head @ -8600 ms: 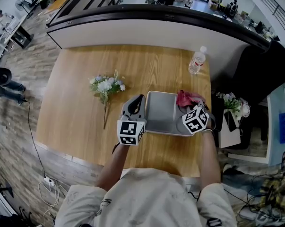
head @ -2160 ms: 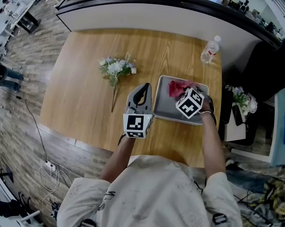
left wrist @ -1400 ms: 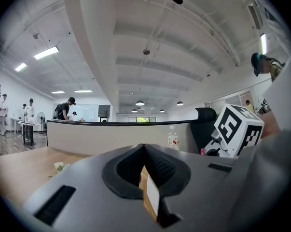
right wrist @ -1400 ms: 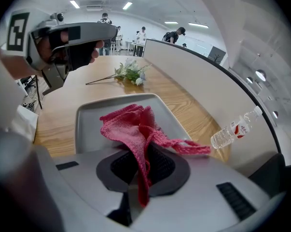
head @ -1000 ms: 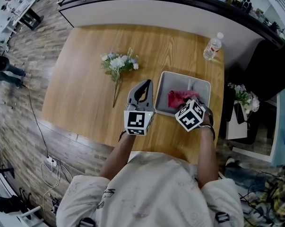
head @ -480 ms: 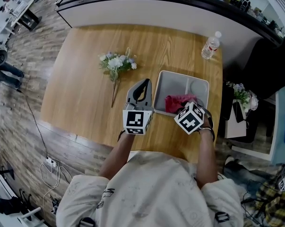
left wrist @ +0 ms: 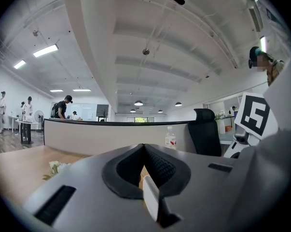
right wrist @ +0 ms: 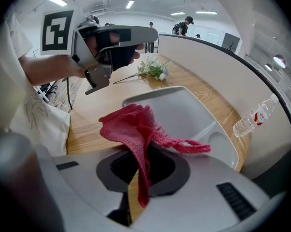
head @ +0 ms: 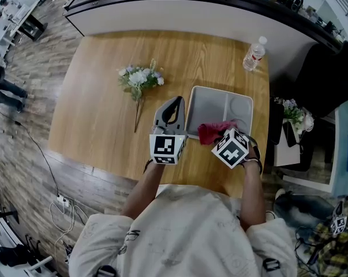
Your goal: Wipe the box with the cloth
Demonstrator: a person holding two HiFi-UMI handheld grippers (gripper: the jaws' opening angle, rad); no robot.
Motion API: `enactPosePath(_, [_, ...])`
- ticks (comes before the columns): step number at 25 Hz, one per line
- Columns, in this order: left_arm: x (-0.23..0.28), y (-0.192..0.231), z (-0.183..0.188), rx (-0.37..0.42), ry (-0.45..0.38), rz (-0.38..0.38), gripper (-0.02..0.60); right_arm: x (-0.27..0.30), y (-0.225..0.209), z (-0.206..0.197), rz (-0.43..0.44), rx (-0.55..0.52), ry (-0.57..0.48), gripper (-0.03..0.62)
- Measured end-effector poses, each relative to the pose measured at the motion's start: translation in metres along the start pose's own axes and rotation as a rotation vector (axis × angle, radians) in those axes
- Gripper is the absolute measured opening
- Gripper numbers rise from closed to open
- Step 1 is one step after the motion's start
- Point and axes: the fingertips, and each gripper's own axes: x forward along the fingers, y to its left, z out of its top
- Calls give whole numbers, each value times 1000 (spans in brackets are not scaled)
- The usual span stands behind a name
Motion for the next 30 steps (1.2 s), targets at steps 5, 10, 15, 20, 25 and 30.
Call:
enactPosePath(5, [3, -2, 1, -1, -2, -5, 8, -3, 9, -4, 37, 2, 8, 55])
enactPosePath(10, [4, 0, 1, -1, -2, -3, 8, -9, 19, -6, 88, -16, 30, 55])
enactPosePath(15, [5, 2, 0, -3, 1, -2, 8, -10, 29, -7, 134, -1, 21, 55])
enactPosePath(20, [7, 0, 1, -4, -1, -6, 8, -11, 29, -7, 142, 4, 13, 55])
enactPosePath(25, [8, 1, 1, -4, 0, -4, 8, -11, 28, -8, 144, 7, 9, 55])
enactPosePath(30, [7, 2, 1, -7, -1, -1, 8, -12, 29, -7, 140, 3, 7, 55])
